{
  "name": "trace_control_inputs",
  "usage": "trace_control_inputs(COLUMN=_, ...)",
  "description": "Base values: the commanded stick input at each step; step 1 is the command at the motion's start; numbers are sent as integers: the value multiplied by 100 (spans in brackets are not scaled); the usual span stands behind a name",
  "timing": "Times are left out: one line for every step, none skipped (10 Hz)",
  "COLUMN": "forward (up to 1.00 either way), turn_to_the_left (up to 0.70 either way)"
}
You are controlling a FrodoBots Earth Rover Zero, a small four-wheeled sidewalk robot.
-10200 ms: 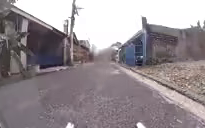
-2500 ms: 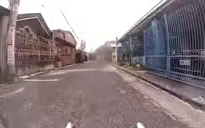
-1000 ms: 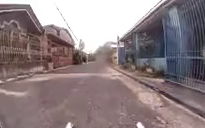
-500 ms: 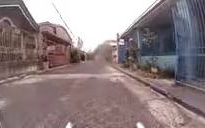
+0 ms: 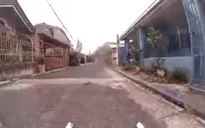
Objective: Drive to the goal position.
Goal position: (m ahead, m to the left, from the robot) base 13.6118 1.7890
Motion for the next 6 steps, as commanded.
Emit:
trace_control_inputs(forward=85, turn_to_the_left=0)
trace_control_inputs(forward=85, turn_to_the_left=0)
trace_control_inputs(forward=85, turn_to_the_left=0)
trace_control_inputs(forward=86, turn_to_the_left=0)
trace_control_inputs(forward=86, turn_to_the_left=0)
trace_control_inputs(forward=87, turn_to_the_left=0)
